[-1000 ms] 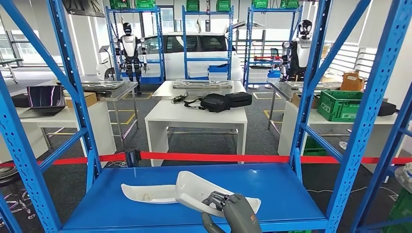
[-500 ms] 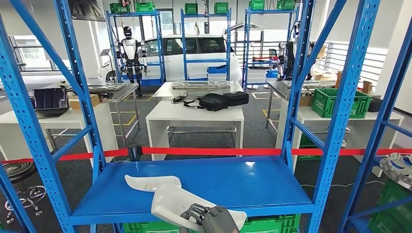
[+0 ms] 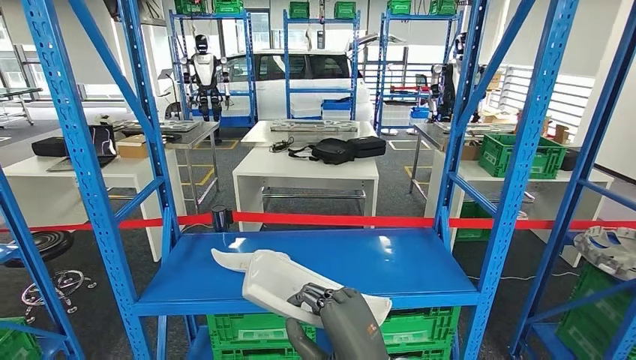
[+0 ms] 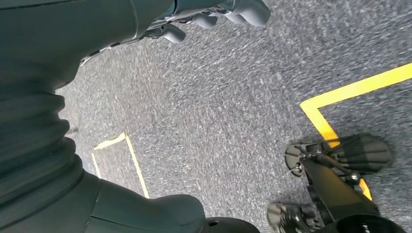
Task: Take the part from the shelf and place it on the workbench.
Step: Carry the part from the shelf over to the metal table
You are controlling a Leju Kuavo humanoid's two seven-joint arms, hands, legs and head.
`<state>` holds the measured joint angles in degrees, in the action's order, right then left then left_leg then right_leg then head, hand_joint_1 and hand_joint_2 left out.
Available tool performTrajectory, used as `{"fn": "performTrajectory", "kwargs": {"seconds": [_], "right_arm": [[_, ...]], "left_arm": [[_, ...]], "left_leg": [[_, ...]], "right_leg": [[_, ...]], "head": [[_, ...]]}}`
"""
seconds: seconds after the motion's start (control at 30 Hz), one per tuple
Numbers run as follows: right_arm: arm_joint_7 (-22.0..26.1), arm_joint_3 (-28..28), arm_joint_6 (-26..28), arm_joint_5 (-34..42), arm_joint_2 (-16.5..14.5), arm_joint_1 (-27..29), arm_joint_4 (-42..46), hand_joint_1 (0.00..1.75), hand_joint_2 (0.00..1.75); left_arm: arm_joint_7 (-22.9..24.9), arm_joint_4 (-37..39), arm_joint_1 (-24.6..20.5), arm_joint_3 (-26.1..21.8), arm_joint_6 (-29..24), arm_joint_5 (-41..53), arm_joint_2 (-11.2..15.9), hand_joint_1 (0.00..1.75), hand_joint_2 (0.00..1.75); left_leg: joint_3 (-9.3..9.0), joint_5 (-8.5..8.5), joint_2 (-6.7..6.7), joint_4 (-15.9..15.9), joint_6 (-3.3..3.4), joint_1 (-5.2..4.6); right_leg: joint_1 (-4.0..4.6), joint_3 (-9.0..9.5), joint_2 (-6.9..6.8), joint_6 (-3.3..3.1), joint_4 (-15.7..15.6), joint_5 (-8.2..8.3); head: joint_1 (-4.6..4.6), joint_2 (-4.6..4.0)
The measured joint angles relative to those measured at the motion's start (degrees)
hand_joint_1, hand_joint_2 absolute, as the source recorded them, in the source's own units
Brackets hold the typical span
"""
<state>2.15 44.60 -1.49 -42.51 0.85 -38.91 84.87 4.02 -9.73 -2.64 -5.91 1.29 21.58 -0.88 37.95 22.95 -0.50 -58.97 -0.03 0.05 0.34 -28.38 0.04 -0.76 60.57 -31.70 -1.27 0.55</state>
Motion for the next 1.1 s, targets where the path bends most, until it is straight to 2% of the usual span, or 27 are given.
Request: {"fn": "performTrajectory", "kwargs": {"seconds": [0.07,0.1,0.13,0.17,0.2,0.27,0.3,0.33,0.37,0.4,0.43,0.5,0.53,0.57,0.6,0.63,0.67,0.7,0.77,0.8,0.83,0.87,0.9,0.93,1.0,1.03,1.1], "right_arm": [[0.06,-0.05,-0.02,0.01,-0.05,-0.46,-0.04,1.75,1.75],[0.06,-0.07,-0.04,0.02,-0.05,-0.57,-0.11,1.75,1.75],[0.07,-0.11,-0.07,0.04,-0.05,-0.78,-0.22,1.75,1.75],[0.15,-0.22,-0.05,0.07,-0.04,-1.04,-0.35,1.75,1.75],[0.4,-0.46,0.06,0.1,-0.01,-1.38,-0.57,1.75,1.75],[1.42,-1.19,0.66,0.21,0.2,-2.01,-1.4,1.75,1.75],[2.12,-1.6,1.15,0.27,0.41,-2.19,-2.04,1.75,1.75],[2.77,-2.01,1.68,0.31,0.7,-2.3,-2.81,1.75,1.75],[3.29,-2.42,2.18,0.35,1.03,-2.34,-3.55,1.75,1.75],[3.68,-2.85,2.59,0.35,1.35,-2.34,-4.17,1.75,1.75],[3.9,-3.29,2.92,0.34,1.64,-2.34,-4.64,1.75,1.75],[4.13,-4.25,3.4,0.25,2.18,-2.34,-5.1,1.75,1.75],[4.21,-4.71,3.58,0.15,2.46,-2.33,-5.26,1.75,1.75],[4.28,-5.13,3.74,0.06,2.78,-2.27,-5.48,1.75,1.75],[4.39,-5.42,3.87,-0.04,3.18,-2.15,-5.8,1.75,1.75],[4.47,-5.62,3.97,-0.11,3.62,-1.96,-6.13,1.75,1.75],[4.52,-5.84,4.05,-0.19,4.07,-1.71,-6.44,1.75,1.75],[4.58,-6.12,4.14,-0.27,4.51,-1.46,-6.66,1.75,1.75],[4.61,-6.81,4.34,-0.43,5.25,-1.14,-6.87,1.75,1.75],[4.62,-7.1,4.46,-0.51,5.61,-0.98,-6.94,1.75,1.75],[4.62,-7.37,4.67,-0.6,5.99,-0.72,-7.01,1.75,1.75],[4.62,-7.63,4.9,-0.7,6.34,-0.35,-7.06,1.75,1.75],[4.62,-7.96,5.21,-0.83,6.69,0.05,-7.08,1.75,1.75],[4.64,-8.34,5.55,-0.97,7.01,0.38,-7.08,1.75,1.75],[4.73,-9.1,6.13,-1.21,7.48,0.67,-6.98,1.75,1.75],[4.8,-9.39,6.36,-1.28,7.66,0.75,-6.92,1.75,1.75],[4.97,-9.75,6.73,-1.34,8.02,1.26,-6.84,1.75,1.75]], "left_arm": [[0.01,-0.02,0.01,-0.19,-0.05,-0.04,-0.08,0.0,1.75],[0.02,0.01,0.06,-0.27,-0.08,-0.05,-0.07,0.0,1.75],[0.03,0.02,0.11,-0.32,-0.08,-0.05,-0.08,0.0,1.75],[0.07,0.03,0.17,-0.37,-0.09,-0.05,-0.14,0.0,1.75],[0.15,0.04,0.23,-0.42,-0.09,-0.05,-0.23,0.0,1.75],[0.59,0.02,0.2,-0.56,-0.1,-0.05,-0.52,0.0,1.75],[0.95,0.02,0.14,-0.64,-0.1,-0.05,-0.66,0.0,1.75],[1.36,0.01,0.03,-0.71,-0.11,-0.05,-0.77,0.0,1.75],[1.72,-0.01,-0.1,-0.75,-0.11,-0.05,-0.87,0.0,1.75],[2.02,-0.04,-0.25,-0.77,-0.11,-0.02,-0.97,0.0,1.75],[2.23,-0.11,-0.45,-0.78,-0.11,0.05,-1.1,0.0,1.75],[2.53,-0.31,-1.02,-0.78,-0.11,0.45,-1.42,0.0,1.75],[2.68,-0.38,-1.39,-0.78,-0.1,0.71,-1.58,0.0,1.75],[2.85,-0.43,-1.71,-0.78,-0.09,0.93,-1.67,0.0,1.75],[3.05,-0.41,-1.98,-0.78,-0.08,1.1,-1.75,0.0,1.75],[3.27,-0.38,-2.16,-0.78,-0.07,1.2,-1.81,0.0,1.75],[3.45,-0.36,-2.29,-0.78,-0.06,1.36,-1.84,0.0,1.75],[3.63,-0.33,-2.41,-0.78,-0.05,1.61,-1.84,0.0,1.75],[3.96,-0.34,-2.69,-0.78,-0.01,2.19,-1.78,0.0,1.75],[4.1,-0.34,-2.8,-0.78,0.05,2.47,-1.78,0.0,1.75],[4.29,-0.33,-2.92,-0.78,0.11,2.71,-1.84,0.0,1.75],[4.44,-0.33,-3.01,-0.78,0.16,2.89,-1.9,0.0,1.75],[4.57,-0.32,-3.12,-0.78,0.2,3.03,-1.98,0.0,1.75],[4.69,-0.33,-3.25,-0.78,0.22,3.08,-2.04,0.0,1.75],[4.76,-0.34,-3.48,-0.78,0.24,3.1,-2.13,0.0,1.75],[4.79,-0.35,-3.58,-0.78,0.24,3.11,-2.15,0.0,1.75],[4.83,-0.31,-3.69,-0.78,0.25,3.19,-2.15,0.0,1.75]], "left_leg": [[0.3,-1.2,0.0,0.18,-0.74,0.1],[0.4,-1.73,0.02,0.45,-1.12,0.18],[0.76,-1.27,0.09,0.21,-1.49,0.25],[1.32,0.35,0.19,-0.85,-1.8,0.28],[2.09,3.04,0.27,-3.02,-2.12,0.39],[3.56,8.9,0.33,-10.0,-2.64,0.61],[3.89,10.02,0.32,-13.44,-2.86,0.71],[3.68,9.49,0.32,-15.77,-3.03,0.8],[2.77,7.85,0.32,-16.52,-3.17,0.9],[0.91,6.02,0.33,-15.36,-3.29,1.05],[-1.89,5.27,0.39,-12.35,-3.41,1.24],[-8.16,7.27,0.71,-3.82,-3.22,1.22],[-9.97,8.63,0.87,-0.79,-2.8,1.07],[-10.65,9.24,0.96,0.86,-2.16,0.79],[-10.15,8.94,0.89,1.07,-1.34,0.69],[-9.67,8.33,0.72,1.11,-0.69,0.64],[-9.08,7.63,0.54,1.13,-0.05,0.62],[-8.35,6.84,0.37,1.15,0.44,0.65],[-6.49,5.24,0.25,1.04,0.92,0.48],[-5.42,4.45,0.22,0.95,1.0,0.37],[-4.36,3.72,0.2,0.84,1.03,0.27],[-3.37,3.07,0.17,0.68,1.03,0.21],[-2.41,2.47,0.16,0.46,0.97,0.18],[-1.59,1.95,0.15,0.21,0.87,0.17],[-0.42,1.05,0.18,-0.29,0.46,0.03],[-0.14,0.55,0.15,-0.36,0.15,0.01],[0.16,-0.57,0.08,-0.07,-0.57,0.02]], "right_leg": [[0.27,1.44,-0.01,-0.21,-3.16,-0.79],[0.22,0.97,-0.03,-0.43,-3.16,-0.16],[0.08,0.43,-0.1,-0.78,-3.3,0.53],[-0.08,-0.25,-0.19,-1.15,-3.47,1.31],[-0.23,-1.12,-0.27,-1.46,-3.58,2.16],[-0.25,-2.92,-0.3,-1.66,-3.51,3.71],[-0.25,-3.91,-0.32,-1.58,-3.41,4.5],[-0.27,-4.98,-0.36,-1.43,-3.26,5.32],[-0.33,-6.11,-0.4,-1.23,-3.05,6.11],[-0.41,-7.32,-0.44,-0.99,-2.79,6.87],[-0.48,-8.35,-0.45,-0.69,-2.46,7.55],[-0.47,-9.76,-0.48,0.01,-1.87,8.65],[-0.42,-10.09,-0.51,0.36,-1.78,9.22],[-0.46,-10.32,-0.56,0.72,-1.86,9.81],[-0.59,-10.5,-0.59,1.07,-2.03,10.41],[-0.76,-10.81,-0.54,1.38,-1.87,10.17],[-0.89,-11.33,-0.47,1.67,-0.91,8.71],[-0.96,-12.08,-0.38,1.88,1.13,6.15],[-0.94,-13.82,-0.24,2.09,8.22,-0.21],[-0.9,-14.34,-0.19,2.09,11.85,-1.88],[-0.83,-14.29,-0.14,2.01,14.41,-2.08],[-0.73,-13.39,-0.11,1.87,15.16,-0.94],[-0.61,-11.54,-0.09,1.65,13.96,0.75],[-0.47,-8.8,-0.09,1.36,11.01,2.01],[-0.11,-2.58,-0.1,0.68,2.62,1.42],[0.07,-0.63,-0.09,0.42,-0.49,0.51],[0.2,0.23,-0.08,0.01,-3.02,0.06]], "head": [[0.03,0.0],[0.02,-0.01],[0.03,-0.01],[0.08,-0.02],[0.15,-0.02],[0.28,-0.02],[0.32,-0.02],[0.32,-0.02],[0.34,-0.02],[0.35,-0.02],[0.36,-0.02],[0.41,-0.01],[0.4,-0.01],[0.37,-0.01],[0.32,-0.02],[0.28,-0.02],[0.25,-0.02],[0.2,-0.02],[0.09,-0.01],[0.05,-0.01],[0.04,-0.01],[0.03,-0.01],[0.01,-0.01],[-0.01,0.0],[-0.02,0.0],[-0.01,0.0],[0.04,-0.01]]}}
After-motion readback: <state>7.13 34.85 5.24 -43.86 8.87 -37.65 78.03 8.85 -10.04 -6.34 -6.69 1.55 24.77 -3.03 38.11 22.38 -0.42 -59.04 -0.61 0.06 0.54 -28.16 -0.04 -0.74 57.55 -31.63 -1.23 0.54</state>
